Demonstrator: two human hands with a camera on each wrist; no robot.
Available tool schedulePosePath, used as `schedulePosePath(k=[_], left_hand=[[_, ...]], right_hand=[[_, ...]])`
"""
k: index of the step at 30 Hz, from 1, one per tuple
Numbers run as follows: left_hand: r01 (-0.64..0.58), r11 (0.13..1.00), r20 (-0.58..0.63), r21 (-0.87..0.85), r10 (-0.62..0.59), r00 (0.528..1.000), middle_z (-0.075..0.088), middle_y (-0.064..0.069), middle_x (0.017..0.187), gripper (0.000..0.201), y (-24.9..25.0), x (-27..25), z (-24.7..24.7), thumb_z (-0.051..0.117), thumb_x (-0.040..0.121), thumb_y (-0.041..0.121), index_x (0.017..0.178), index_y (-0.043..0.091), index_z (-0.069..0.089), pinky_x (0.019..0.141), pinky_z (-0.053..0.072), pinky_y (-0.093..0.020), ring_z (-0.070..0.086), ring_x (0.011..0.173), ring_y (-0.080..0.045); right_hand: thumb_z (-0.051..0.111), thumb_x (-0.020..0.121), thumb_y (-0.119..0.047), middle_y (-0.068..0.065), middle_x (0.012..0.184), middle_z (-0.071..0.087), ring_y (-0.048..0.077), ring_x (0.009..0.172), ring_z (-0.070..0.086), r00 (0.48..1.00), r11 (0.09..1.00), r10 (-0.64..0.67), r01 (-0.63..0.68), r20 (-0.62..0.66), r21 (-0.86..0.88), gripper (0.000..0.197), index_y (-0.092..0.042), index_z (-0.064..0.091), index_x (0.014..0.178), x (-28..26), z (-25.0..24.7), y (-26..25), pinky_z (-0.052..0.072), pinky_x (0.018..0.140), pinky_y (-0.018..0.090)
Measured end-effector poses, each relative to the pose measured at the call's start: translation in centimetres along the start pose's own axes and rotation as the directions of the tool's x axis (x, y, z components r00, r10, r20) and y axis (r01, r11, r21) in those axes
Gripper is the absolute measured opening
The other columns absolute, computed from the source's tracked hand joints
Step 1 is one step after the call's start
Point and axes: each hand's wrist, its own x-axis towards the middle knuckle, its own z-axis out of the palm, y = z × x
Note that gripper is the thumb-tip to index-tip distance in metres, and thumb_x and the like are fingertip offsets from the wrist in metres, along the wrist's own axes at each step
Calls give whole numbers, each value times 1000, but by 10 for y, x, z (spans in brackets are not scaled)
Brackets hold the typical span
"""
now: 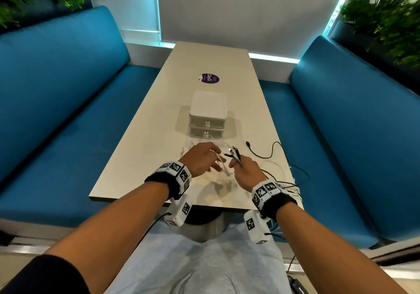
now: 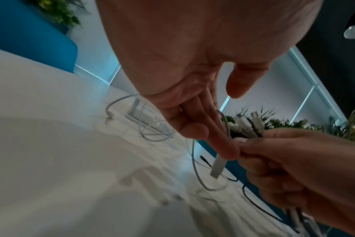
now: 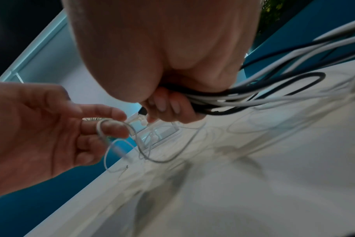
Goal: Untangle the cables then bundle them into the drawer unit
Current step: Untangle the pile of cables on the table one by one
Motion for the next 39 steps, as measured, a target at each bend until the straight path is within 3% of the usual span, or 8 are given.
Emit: schedulePosePath(k=[3, 6, 11, 15, 24, 29, 33, 39], left_hand=[[-79, 946, -123, 313, 123, 985, 74, 0, 106, 29, -6, 7, -3, 52, 89, 3, 114, 12, 64, 82, 56, -38, 72, 91, -17], [-81, 871, -155, 484, 177, 972, 74, 5, 84, 15, -10, 8, -8, 56, 95, 21, 90, 23, 69, 79, 56, -38, 70, 78, -15], [-149, 544, -35, 826, 313, 949, 50, -5, 86, 57, -7, 4, 1, 35, 103, 51, 72, 13, 65, 75, 39, -37, 46, 84, -23], [-73, 651, -30, 756, 146, 989, 46, -2, 68, 59, -7, 5, 12, 26, 106, 45, 60, 14, 44, 68, 35, -35, 50, 72, -27], [-44, 779, 57, 626, 10, 998, 49, -5, 63, 53, -7, 11, 46, 35, 104, 41, 59, 13, 43, 63, 35, -33, 52, 66, -26], [-7, 814, 62, 580, -36, 997, 48, -6, 66, 50, -10, 14, 54, 37, 104, 38, 61, 14, 44, 62, 34, -32, 49, 65, -24], [-44, 800, 110, 598, -27, 994, 48, -4, 65, 47, -12, 17, 55, 39, 103, 34, 59, 17, 44, 65, 35, -32, 52, 71, -27], [-73, 738, 143, 671, -33, 989, 54, -2, 70, 41, -13, 10, 44, 47, 101, 35, 64, 17, 50, 67, 37, -30, 56, 75, -25]], right_hand=[[40, 101, -26, 2, 88, 59, 24, 83, 55, 1000, 1000, 8, -8, 21, 4, 26, -20, 65, 97, 1, 0, 2, 38, 72, 28], [39, 102, -26, 3, 92, 59, 25, 88, 55, 1000, 1000, 15, -16, 14, 27, 29, -18, 66, 96, 3, -2, 3, 38, 74, 29], [39, 102, -26, 6, 100, 65, 26, 92, 58, 997, 991, 44, -35, -69, 126, 30, -15, 66, 100, 7, -3, 6, 44, 80, 32], [39, 101, -27, 7, 93, 61, 26, 90, 57, 992, 973, 70, -44, -106, 227, 30, -15, 67, 100, 10, -6, 7, 40, 78, 29], [46, 100, -23, -16, 63, 55, -1, 63, 47, 999, 911, -31, 32, -9, 411, 27, -10, 70, 97, 6, -5, 9, 36, 62, 20], [44, 92, -12, -13, 55, 48, 8, 51, 40, 994, 841, 35, -86, 105, 535, 26, -13, 70, 89, 5, -9, 10, 30, 49, 22], [53, 97, -18, -7, 75, 64, 1, 64, 56, 996, 922, -64, 34, 64, 386, 19, -9, 70, 99, -3, -12, 7, 41, 61, 15], [44, 100, -24, 10, 100, 66, 32, 95, 61, 993, 993, -79, 85, 85, -78, 18, -15, 59, 104, 5, -7, 14, 42, 74, 33]])
